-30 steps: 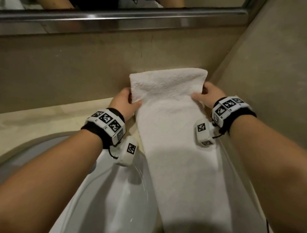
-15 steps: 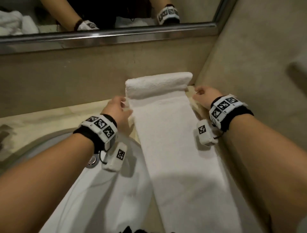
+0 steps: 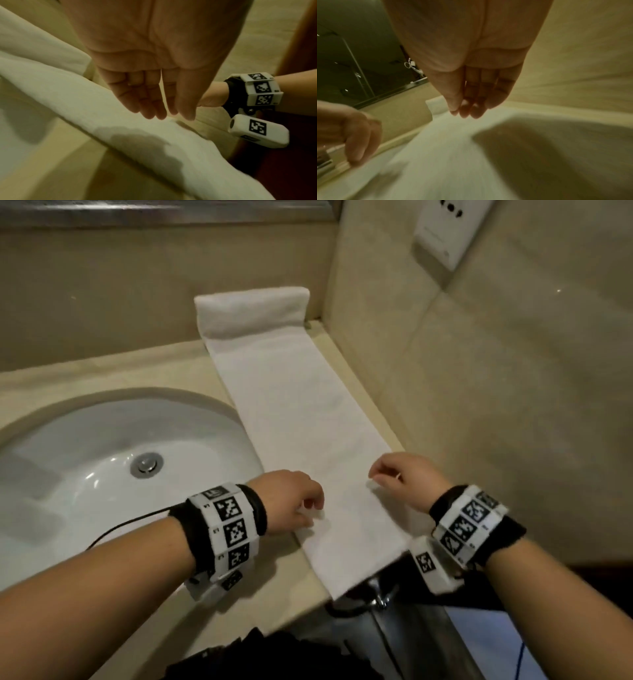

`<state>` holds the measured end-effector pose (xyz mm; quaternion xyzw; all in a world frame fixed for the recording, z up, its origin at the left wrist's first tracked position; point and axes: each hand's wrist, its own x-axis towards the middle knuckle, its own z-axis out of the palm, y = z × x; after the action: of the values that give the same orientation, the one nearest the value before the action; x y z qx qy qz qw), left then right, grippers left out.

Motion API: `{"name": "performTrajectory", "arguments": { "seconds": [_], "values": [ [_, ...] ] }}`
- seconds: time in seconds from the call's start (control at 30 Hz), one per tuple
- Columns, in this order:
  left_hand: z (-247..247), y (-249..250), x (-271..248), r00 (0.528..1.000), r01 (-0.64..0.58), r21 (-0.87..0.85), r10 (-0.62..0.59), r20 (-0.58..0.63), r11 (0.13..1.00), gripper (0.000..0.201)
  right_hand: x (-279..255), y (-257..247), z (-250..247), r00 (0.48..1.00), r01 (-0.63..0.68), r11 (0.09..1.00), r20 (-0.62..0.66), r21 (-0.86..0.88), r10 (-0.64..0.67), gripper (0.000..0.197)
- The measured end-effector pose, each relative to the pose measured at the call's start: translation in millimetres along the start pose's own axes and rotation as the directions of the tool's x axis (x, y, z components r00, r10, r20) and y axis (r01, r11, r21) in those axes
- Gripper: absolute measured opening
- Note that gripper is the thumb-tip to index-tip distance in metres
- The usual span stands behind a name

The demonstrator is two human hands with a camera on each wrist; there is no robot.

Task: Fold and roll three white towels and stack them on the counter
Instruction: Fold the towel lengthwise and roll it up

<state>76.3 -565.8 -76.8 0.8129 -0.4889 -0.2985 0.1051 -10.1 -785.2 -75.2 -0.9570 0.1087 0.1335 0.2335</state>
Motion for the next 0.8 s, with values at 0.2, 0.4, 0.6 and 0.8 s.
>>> {"name": "performTrajectory", "arguments": {
  "seconds": [0.2,0.4,0.6,0.8],
  "values": [
    [77.9,38.6,-16.3,0.999,-0.039,0.257,0.040,0.003,0.966,0.056,-79.2,30.3,67.1,0.994,0.041,0.997,0.101,-0.073,-0.034,0.031],
    [112.1,70.6,-16.2,0.987,0.105,0.411,-0.046,-0.151,0.906,0.040,-86.1,27.6,86.3,0.995,0.099,0.970,0.009,-0.220,-0.099,0.060],
    [99.4,72.7,-12.5,0.966,0.236,0.200,-0.208,-0.151,0.951,0.029,-77.5,36.8,84.5,0.963,0.259,0.934,-0.010,-0.246,-0.269,0.047],
    [100.4,57.4,-40.5,0.804,0.457,-0.303,-0.534,-0.261,0.837,0.021,-61.5,54.2,65.5,0.955,0.267,0.936,-0.070,-0.231,-0.290,0.024]
  ]
}}
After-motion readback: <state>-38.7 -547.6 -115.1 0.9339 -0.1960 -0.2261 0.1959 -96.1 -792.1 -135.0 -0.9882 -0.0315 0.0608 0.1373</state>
